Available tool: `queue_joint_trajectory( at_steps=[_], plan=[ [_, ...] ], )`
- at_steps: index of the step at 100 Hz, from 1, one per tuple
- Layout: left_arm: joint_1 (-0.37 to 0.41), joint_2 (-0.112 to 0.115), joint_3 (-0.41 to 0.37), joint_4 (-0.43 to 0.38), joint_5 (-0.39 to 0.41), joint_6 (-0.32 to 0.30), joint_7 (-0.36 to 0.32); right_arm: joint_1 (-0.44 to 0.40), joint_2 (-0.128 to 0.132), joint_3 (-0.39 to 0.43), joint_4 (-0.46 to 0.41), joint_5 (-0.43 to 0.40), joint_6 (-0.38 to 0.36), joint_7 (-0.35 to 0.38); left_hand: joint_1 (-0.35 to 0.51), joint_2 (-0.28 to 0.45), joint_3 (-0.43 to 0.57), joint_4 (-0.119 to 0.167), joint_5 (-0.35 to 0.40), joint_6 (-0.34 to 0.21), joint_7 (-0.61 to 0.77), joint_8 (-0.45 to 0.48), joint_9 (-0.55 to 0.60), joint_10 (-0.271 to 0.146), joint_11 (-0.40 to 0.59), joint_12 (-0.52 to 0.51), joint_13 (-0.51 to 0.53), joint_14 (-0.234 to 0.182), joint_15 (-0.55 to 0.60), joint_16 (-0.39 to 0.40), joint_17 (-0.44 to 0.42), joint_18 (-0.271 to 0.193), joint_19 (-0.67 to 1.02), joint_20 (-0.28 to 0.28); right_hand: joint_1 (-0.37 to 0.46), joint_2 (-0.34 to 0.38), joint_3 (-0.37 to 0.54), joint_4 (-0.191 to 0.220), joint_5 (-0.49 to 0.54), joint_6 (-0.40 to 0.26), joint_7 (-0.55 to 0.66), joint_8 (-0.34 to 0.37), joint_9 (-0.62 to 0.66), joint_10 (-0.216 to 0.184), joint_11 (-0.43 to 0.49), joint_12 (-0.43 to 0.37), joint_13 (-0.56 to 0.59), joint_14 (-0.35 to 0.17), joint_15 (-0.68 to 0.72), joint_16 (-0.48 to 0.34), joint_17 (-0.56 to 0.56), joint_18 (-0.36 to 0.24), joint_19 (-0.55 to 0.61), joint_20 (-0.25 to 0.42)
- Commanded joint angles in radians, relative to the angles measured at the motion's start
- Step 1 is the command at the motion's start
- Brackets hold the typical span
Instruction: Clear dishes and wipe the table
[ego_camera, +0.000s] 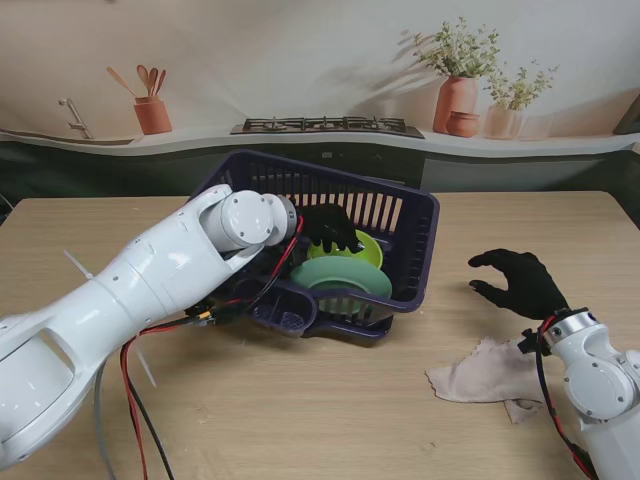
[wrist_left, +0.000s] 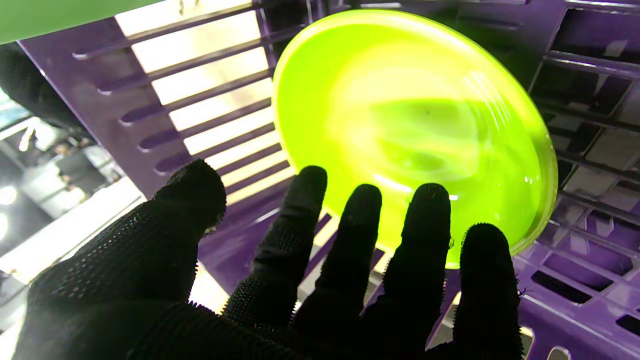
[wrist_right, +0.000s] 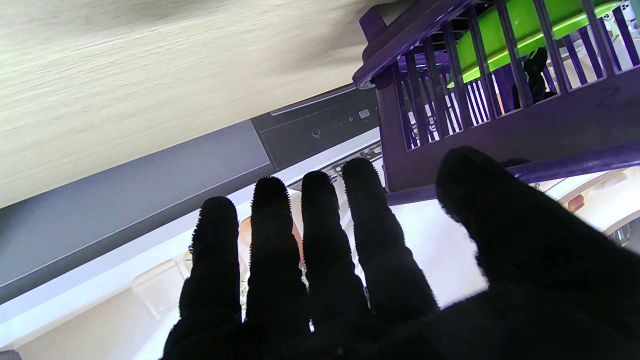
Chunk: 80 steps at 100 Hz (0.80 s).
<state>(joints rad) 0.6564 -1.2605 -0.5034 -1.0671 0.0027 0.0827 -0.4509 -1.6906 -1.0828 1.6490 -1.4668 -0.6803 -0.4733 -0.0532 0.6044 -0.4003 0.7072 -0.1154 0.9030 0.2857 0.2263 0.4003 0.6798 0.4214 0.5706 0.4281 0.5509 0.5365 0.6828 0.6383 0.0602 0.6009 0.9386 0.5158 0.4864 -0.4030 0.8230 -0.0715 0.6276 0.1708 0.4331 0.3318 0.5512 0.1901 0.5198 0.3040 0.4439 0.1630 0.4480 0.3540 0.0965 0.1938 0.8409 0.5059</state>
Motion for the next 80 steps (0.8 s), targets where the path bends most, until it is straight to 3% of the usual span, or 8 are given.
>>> queue_joint_trajectory(
  at_steps=[1, 26, 44, 80],
  plan=[
    [-0.001, 0.008, -0.009, -0.022, 0.002, -0.003, -0.008, -0.002, -0.002, 0.0, 0.0, -0.004, -0.008, 0.009, -0.042, 0.016, 0.002, 0.014, 0.008, -0.002, -0.012, -0.01, -0.031, -0.014, -0.003, -0.019, -0.025, 0.009, 0.002, -0.006, -0.023, -0.015, -0.013, -0.014, -0.029, 0.013, -0.014, 0.02, 0.001, 0.004, -0.002, -0.002, -0.022, -0.017, 0.003, 0.01, -0.028, -0.03, -0.016, -0.007, -0.016, -0.033, -0.016, 0.023],
    [0.033, 0.036, -0.071, -0.09, 0.028, -0.015, 0.021, -0.003, -0.001, 0.0, -0.002, -0.002, -0.008, 0.011, -0.024, 0.025, -0.021, 0.016, 0.0, -0.009, -0.013, -0.01, -0.042, -0.025, -0.003, -0.019, -0.04, 0.004, 0.005, -0.001, -0.027, -0.03, 0.0, -0.014, -0.03, 0.012, -0.014, 0.02, 0.0, 0.004, -0.002, -0.002, -0.021, -0.017, 0.003, 0.01, -0.027, -0.03, -0.016, -0.007, -0.016, -0.033, -0.017, 0.023],
    [0.065, 0.071, -0.134, -0.164, 0.058, -0.023, 0.018, -0.002, -0.001, 0.0, -0.002, -0.002, -0.01, 0.011, -0.009, 0.036, -0.043, 0.017, -0.003, -0.013, -0.013, -0.009, -0.047, -0.029, -0.005, -0.02, -0.055, 0.013, 0.0, -0.002, -0.024, -0.041, 0.016, -0.009, -0.029, 0.012, -0.014, 0.02, 0.003, 0.004, -0.001, -0.002, -0.021, -0.017, 0.002, 0.01, -0.027, -0.03, -0.016, -0.007, -0.016, -0.033, -0.017, 0.024],
    [0.139, 0.141, -0.292, -0.296, 0.158, -0.105, -0.012, 0.0, 0.0, -0.001, -0.001, -0.002, -0.017, 0.014, 0.048, 0.045, -0.073, 0.024, -0.002, -0.015, -0.004, 0.007, -0.045, -0.03, 0.006, -0.014, -0.054, 0.005, 0.024, 0.011, 0.012, -0.055, 0.114, 0.043, -0.03, 0.011, -0.013, 0.02, 0.003, 0.004, -0.001, -0.002, -0.02, -0.016, 0.002, 0.01, -0.027, -0.03, -0.016, -0.007, -0.015, -0.032, -0.017, 0.024]
  ],
)
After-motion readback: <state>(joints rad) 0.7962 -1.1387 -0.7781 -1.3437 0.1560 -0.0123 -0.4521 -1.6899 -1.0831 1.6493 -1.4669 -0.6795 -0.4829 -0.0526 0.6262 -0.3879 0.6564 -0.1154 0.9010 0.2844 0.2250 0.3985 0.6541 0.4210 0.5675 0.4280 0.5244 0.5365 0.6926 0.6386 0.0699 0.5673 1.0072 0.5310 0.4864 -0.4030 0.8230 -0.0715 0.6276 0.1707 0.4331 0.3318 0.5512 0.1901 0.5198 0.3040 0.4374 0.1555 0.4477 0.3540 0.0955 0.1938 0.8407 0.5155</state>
